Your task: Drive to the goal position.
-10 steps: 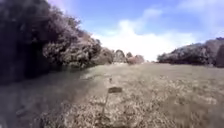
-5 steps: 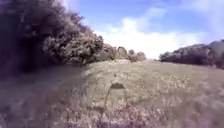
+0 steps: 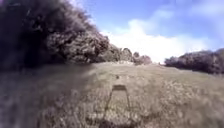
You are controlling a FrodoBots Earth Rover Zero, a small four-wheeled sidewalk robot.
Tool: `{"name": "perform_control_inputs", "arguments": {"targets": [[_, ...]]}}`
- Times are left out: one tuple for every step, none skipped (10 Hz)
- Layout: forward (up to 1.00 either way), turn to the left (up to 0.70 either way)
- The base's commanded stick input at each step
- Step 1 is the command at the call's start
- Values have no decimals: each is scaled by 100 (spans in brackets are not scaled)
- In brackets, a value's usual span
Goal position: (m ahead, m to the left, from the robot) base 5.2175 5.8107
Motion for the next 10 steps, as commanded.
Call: {"name": "perform_control_inputs", "arguments": {"targets": [[70,-5],[70,-29],[70,-17],[70,-4],[70,0],[70,0],[70,0],[70,0],[70,0],[70,0]]}}
